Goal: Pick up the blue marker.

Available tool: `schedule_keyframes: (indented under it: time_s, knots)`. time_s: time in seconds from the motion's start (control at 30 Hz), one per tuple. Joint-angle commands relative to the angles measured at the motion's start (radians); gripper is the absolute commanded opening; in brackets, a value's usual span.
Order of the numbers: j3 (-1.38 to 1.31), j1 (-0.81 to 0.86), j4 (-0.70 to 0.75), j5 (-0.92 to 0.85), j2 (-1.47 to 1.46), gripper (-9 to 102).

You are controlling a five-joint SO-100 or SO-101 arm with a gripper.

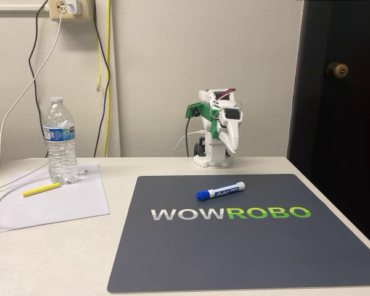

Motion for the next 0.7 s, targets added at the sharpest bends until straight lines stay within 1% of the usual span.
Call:
schedule_keyframes:
  time_s: [0.0, 0.1, 0.47, 0.67]
  knots:
    - [-0.16, -0.009, 0.057, -0.014, -0.123, 0]
    - [-0.245, 0.017, 0.155, -0.023, -0.202, 0]
    - [-0.537, 0.06, 0.453, -0.179, -0.462, 0]
    - [-0.555, 0.069, 0.508, -0.276, -0.525, 0]
